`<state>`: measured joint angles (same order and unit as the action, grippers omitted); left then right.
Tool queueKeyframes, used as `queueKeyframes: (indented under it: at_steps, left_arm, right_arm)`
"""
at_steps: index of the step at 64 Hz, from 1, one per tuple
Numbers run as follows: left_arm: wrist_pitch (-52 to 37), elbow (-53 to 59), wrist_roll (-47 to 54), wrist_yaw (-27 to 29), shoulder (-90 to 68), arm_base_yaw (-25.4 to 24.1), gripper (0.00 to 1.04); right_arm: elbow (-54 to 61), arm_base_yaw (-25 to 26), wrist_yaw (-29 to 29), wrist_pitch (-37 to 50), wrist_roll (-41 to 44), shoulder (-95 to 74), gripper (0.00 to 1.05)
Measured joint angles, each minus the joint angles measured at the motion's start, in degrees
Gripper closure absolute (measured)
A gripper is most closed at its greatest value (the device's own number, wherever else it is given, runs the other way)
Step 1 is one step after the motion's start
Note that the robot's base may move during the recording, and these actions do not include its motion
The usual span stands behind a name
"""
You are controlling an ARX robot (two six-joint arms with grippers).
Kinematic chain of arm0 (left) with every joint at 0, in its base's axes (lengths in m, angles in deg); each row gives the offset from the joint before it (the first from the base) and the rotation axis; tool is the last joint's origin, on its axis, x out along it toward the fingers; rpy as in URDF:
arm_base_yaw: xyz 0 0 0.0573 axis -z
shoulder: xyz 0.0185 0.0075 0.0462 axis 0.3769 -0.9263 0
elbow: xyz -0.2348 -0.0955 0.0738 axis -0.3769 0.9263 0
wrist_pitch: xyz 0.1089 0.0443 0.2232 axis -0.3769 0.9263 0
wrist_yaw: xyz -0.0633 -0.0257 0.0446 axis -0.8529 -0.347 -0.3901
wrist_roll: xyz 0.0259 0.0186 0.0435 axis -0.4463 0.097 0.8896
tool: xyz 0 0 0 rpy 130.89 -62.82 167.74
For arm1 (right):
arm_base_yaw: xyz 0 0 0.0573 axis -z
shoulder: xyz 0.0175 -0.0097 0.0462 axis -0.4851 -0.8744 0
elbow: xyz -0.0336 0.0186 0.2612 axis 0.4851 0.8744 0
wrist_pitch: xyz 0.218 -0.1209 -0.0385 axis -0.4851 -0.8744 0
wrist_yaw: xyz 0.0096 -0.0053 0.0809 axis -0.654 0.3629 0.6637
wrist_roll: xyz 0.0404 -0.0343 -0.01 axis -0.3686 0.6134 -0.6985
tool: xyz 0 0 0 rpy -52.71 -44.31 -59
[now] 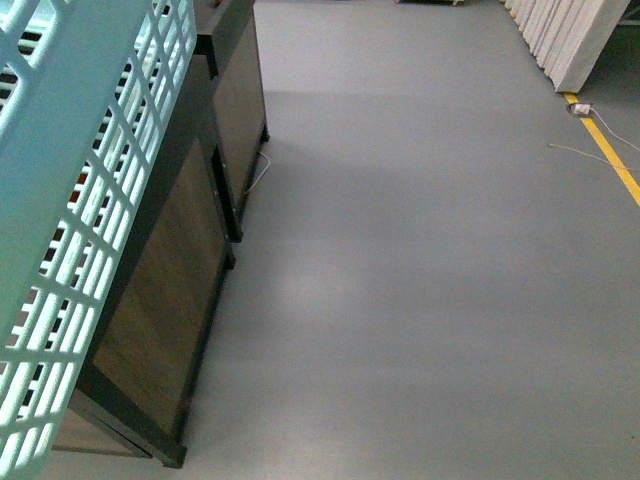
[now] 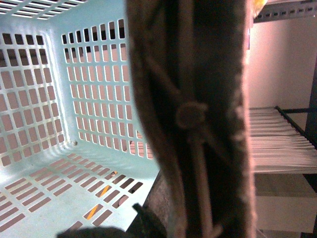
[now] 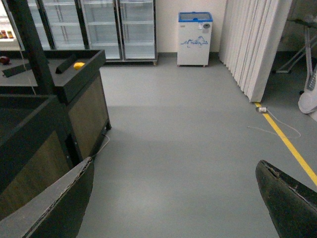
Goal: Pick lemon and mango into basket
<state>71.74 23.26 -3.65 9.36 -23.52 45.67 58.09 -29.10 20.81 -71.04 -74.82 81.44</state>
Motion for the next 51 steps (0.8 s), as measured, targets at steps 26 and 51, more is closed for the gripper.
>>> queueKeyframes:
  at_steps: [26,51]
  left_arm:
    - [0.0,0.0,0.0,0.1,0.0,0.0,1.0]
    - [0.0,0.0,0.0,0.0,0.0,0.0,1.0]
  right_arm:
    - [0.0,0.0,0.0,0.0,0.0,0.0,0.09]
    - [0.0,0.0,0.1,0.0,0.0,0.0,0.09]
